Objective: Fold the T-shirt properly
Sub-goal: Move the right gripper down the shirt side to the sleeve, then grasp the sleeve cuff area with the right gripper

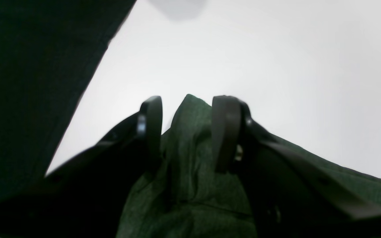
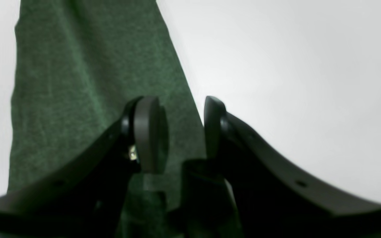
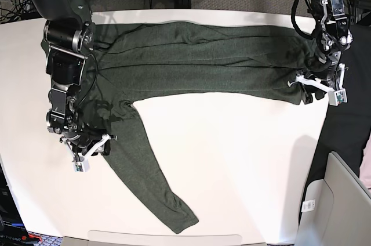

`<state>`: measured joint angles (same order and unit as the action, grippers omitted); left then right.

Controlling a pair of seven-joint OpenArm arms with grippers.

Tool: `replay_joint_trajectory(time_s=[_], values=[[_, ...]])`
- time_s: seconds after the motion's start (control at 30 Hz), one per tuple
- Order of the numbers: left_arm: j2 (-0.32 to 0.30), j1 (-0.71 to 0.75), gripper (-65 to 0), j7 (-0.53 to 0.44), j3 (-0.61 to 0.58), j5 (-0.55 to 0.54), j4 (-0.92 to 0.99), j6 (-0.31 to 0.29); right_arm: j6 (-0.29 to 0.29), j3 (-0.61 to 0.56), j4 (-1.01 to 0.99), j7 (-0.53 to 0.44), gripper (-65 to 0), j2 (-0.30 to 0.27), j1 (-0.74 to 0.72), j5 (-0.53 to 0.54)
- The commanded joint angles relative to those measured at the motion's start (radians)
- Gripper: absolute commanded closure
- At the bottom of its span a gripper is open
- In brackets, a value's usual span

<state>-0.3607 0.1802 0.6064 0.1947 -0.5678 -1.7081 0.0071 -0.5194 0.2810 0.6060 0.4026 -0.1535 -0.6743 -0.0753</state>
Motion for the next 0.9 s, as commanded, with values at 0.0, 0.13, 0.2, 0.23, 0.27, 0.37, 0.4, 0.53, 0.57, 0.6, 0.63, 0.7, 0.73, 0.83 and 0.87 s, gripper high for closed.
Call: replay_joint_trajectory(time_s=[0.0, 0.13, 0.2, 0.23, 0.27, 0.37, 0.4, 0.53, 0.57, 0.6, 0.63, 0.7, 0.73, 0.83, 0.87], values=[[-0.016, -0.008, -24.1, -0.019, 0.007, -0.002, -0.031, -0.003, -0.011, -0.002, 0.004, 0.049, -21.7, 0.001, -0.008, -0.005], [-0.016, -0.008, -24.1, -0.019, 0.007, -0.002, -0.040, -0.003, -0.098, -0.002, 0.007, 0.072, -9.3, 0.016, -0.005, -0.002], [-0.016, -0.008, -24.1, -0.019, 0.007, -0.002, -0.040, -0.003, -0.153, -0.002, 0.007, 0.100, -2.5, 0.021, -0.008, -0.002], [-0.016, -0.008, -24.1, -0.019, 0.007, -0.002, -0.040, -0.003, -0.175, -0.002, 0.009, 0.112, -1.5, 0.022, -0.009, -0.002], [-0.016, -0.006, -24.1, -0.019, 0.007, -0.002, -0.040, -0.003, -0.179, -0.002, 0.024, 0.129, -1.4, 0.025, -0.011, -0.002], [-0.016, -0.006, -24.1, -0.019, 0.007, -0.002, -0.040, -0.003, -0.179, -0.002, 0.111, 0.166, -1.3, 0.048, 0.012, -0.002], [-0.016, -0.006, -24.1, -0.019, 0.007, -0.002, -0.040, -0.003, -0.179, -0.002, 0.157, 0.178, -1.3, 0.053, 0.028, -0.001], [-0.016, -0.006, -24.1, -0.024, 0.007, -0.002, -0.040, -0.003, -0.179, -0.001, 0.338, 0.249, -1.3, 0.059, 0.095, 0.088], [-0.016, -0.006, -24.1, -0.024, 0.007, -0.002, -0.040, -0.003, -0.179, -0.001, 0.377, 0.275, -1.3, 0.058, 0.110, 0.130], [-0.016, -0.006, -24.1, -0.024, 0.007, -0.002, -0.040, -0.003, -0.179, -0.001, 0.415, 0.309, -1.3, 0.058, 0.127, 0.185], [-0.016, -0.006, -24.1, -0.026, 0.007, -0.002, -0.040, -0.003, -0.179, -0.001, 0.446, 0.336, -1.3, 0.058, 0.141, 0.234], [-0.016, -0.006, -24.1, -0.027, 0.007, -0.002, -0.040, -0.003, -0.179, -0.002, 0.509, 0.427, -1.3, 0.056, 0.166, 0.346], [-0.016, -0.006, -24.1, -0.027, 0.007, -0.002, -0.040, -0.003, -0.179, -0.002, 0.536, 0.476, -1.3, 0.056, 0.176, 0.397], [-0.013, -0.006, -24.0, -0.027, 0.007, -0.002, -0.040, -0.003, -0.179, -0.004, 0.613, 0.626, -1.3, 0.062, 0.206, 0.529], [-0.013, -0.006, -24.0, -0.027, 0.007, -0.002, -0.039, -0.003, -0.179, -0.004, 0.647, 0.660, -1.3, 0.064, 0.221, 0.570]])
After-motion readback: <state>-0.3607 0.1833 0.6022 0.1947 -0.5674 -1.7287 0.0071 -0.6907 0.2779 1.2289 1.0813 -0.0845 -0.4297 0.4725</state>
